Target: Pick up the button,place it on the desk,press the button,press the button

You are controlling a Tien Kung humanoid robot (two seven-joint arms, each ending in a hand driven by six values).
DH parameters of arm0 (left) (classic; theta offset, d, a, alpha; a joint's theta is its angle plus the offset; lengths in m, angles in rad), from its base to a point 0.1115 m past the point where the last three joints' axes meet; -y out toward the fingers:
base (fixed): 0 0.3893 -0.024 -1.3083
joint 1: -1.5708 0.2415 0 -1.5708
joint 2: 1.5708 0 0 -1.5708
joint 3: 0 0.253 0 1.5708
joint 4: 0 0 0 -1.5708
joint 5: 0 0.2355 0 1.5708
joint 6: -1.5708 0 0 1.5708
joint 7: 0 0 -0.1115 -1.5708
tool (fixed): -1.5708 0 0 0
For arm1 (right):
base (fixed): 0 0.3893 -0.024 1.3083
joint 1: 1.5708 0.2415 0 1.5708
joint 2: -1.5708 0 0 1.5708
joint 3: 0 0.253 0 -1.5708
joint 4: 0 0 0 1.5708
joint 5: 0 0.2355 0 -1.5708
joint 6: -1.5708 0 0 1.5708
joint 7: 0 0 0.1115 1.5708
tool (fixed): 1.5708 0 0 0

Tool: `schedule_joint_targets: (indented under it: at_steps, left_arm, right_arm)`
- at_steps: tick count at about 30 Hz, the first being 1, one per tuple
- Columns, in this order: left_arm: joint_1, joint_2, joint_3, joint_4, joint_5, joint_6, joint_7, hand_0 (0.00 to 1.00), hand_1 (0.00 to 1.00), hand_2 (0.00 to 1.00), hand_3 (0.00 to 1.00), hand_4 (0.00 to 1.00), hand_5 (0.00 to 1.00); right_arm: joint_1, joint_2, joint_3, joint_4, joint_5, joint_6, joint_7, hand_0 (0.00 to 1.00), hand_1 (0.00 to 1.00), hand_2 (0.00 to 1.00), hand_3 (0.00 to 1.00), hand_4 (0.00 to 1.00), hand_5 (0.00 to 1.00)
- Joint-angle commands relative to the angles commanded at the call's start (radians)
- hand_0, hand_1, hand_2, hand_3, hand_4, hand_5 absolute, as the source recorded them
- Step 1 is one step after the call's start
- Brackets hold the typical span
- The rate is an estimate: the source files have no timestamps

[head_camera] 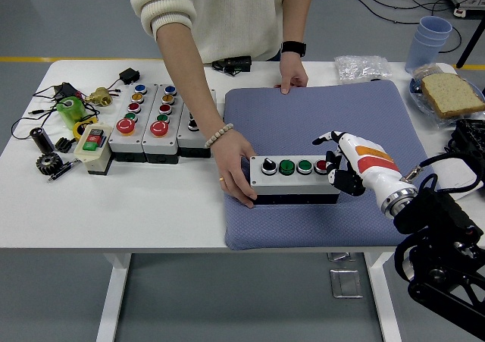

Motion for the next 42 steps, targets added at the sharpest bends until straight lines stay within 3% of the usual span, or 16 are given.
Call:
schedule_joint_targets:
  at_steps: [4,5,10,11,16,17,22,23,28,29,38,42]
  left_arm:
    - [-0.001,0.000,0.005,0.000,-0.008,0.001,-0.002,0.547,0.422,0.425,0.428,0.257,0.422]
    - [-0.001,0.000,0.005,0.000,-0.010,0.001,-0.002,0.548,0.421,0.425,0.428,0.260,0.422]
    - [-0.002,0.000,0.007,0.000,-0.014,0.001,-0.003,0.548,0.421,0.425,0.428,0.260,0.422]
    - [-0.002,0.000,0.006,0.000,-0.013,0.001,-0.003,0.548,0.422,0.425,0.429,0.255,0.426]
    - [-0.002,0.000,0.003,0.000,-0.009,0.001,-0.002,0.548,0.422,0.425,0.429,0.255,0.426]
    - [-0.002,0.000,0.003,0.000,-0.008,0.001,-0.002,0.548,0.421,0.425,0.428,0.258,0.428]
    - [-0.003,0.000,0.002,0.000,-0.003,0.000,-0.002,0.548,0.421,0.425,0.428,0.258,0.428]
    - [-0.003,0.000,0.001,0.000,-0.001,-0.001,-0.002,0.547,0.421,0.425,0.428,0.258,0.428]
    - [-0.003,0.000,-0.001,0.000,0.002,-0.001,-0.002,0.547,0.421,0.425,0.428,0.258,0.428]
    - [-0.003,0.000,-0.002,0.000,0.004,-0.001,-0.002,0.547,0.421,0.425,0.428,0.258,0.429]
    - [-0.003,0.000,-0.008,0.000,0.016,-0.002,0.001,0.547,0.421,0.425,0.428,0.257,0.429]
    - [-0.001,0.000,-0.011,0.000,0.023,-0.003,0.001,0.548,0.421,0.424,0.428,0.258,0.429]
  right_arm:
    - [-0.027,-0.002,0.065,-0.036,0.075,-0.060,0.068,0.226,0.075,0.296,0.701,0.603,0.002]
    - [-0.034,-0.002,0.083,-0.045,0.107,-0.074,0.093,0.377,0.370,0.503,0.812,0.540,0.103]
    - [-0.083,0.001,0.195,-0.098,0.312,-0.143,0.277,0.377,0.370,0.503,0.812,0.540,0.103]
    - [-0.100,0.005,0.227,-0.108,0.357,-0.147,0.322,0.643,0.630,0.723,0.849,0.620,0.192]
    - [-0.155,0.025,0.342,-0.131,0.565,-0.126,0.528,0.643,0.630,0.723,0.849,0.620,0.192]
    - [-0.161,0.028,0.362,-0.134,0.611,-0.122,0.573,0.703,0.687,0.778,0.815,0.639,0.231]
    - [-0.212,0.047,0.463,-0.174,0.819,-0.046,0.747,0.703,0.687,0.778,0.815,0.639,0.231]
    - [-0.226,0.051,0.486,-0.184,0.864,-0.027,0.766,0.744,0.720,0.790,0.802,0.667,0.330]
    - [-0.270,0.060,0.542,-0.202,1.072,0.027,0.785,0.744,0.720,0.790,0.802,0.667,0.330]
    - [-0.281,0.064,0.552,-0.204,1.118,0.036,0.788,0.755,0.729,0.787,0.798,0.678,0.391]
    - [-0.331,0.077,0.583,-0.219,1.488,0.049,0.787,0.756,0.727,0.778,0.793,0.672,0.371]
    - [-0.344,0.086,0.594,-0.227,1.504,0.054,0.792,0.758,0.723,0.778,0.792,0.677,0.378]
